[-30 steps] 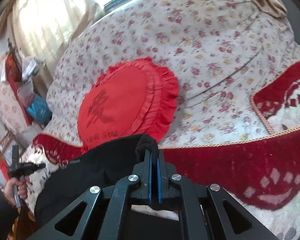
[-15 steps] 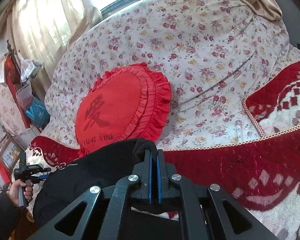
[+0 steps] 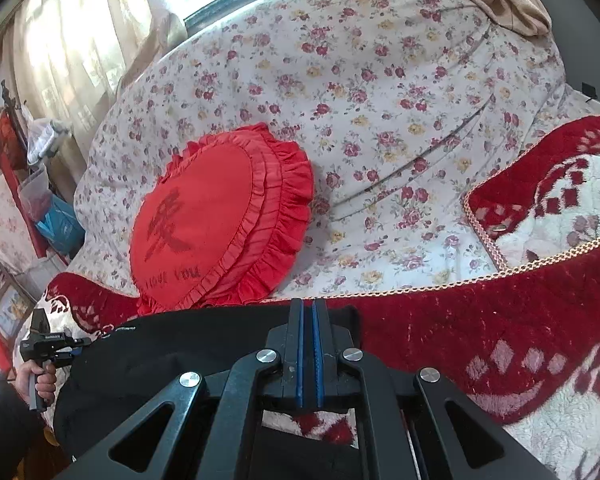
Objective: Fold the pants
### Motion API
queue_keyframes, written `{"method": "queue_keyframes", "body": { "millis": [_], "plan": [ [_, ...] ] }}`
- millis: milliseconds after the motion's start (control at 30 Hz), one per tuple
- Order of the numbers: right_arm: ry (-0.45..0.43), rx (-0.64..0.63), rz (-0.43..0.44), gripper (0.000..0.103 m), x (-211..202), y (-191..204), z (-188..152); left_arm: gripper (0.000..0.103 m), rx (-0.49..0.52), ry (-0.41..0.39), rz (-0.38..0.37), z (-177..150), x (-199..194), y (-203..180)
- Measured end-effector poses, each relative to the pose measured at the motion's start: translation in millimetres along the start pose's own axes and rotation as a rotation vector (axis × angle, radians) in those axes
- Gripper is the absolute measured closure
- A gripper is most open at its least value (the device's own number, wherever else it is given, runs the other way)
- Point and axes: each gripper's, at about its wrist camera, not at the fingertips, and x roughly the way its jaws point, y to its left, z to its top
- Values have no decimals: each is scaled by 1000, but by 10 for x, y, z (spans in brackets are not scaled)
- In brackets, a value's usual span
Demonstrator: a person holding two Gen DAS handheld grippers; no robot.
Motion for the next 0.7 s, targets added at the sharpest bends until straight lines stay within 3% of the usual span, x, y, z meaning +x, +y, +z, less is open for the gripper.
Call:
{"method": "queue_keyframes", "body": {
  "millis": [133, 167, 267, 300, 400, 500, 600, 700],
  "plan": [
    [-4, 51, 47, 99, 25, -40, 5, 95, 135, -48, 74, -85, -119, -206],
    [-7, 96, 83, 95, 46, -103, 22, 96, 163, -60, 91, -90, -138, -261],
    [-11, 210, 148, 61, 130, -290, 67, 97, 272, -131, 149, -122, -305, -545],
    [-14, 259, 167, 58, 167, -380, 79, 97, 293, -155, 161, -126, -359, -612],
    [27, 409, 213, 57, 349, -648, 97, 97, 349, -226, 186, -131, -546, -836],
    [152, 485, 260, 57, 621, -809, 94, 97, 370, -264, 192, -151, -652, -978],
    [230, 423, 254, 57, 826, -792, 115, 97, 382, -275, 208, -154, -661, -1074],
    [276, 314, 177, 57, 986, -733, 163, 97, 387, -273, 234, -139, -625, -1107]
  ]
}}
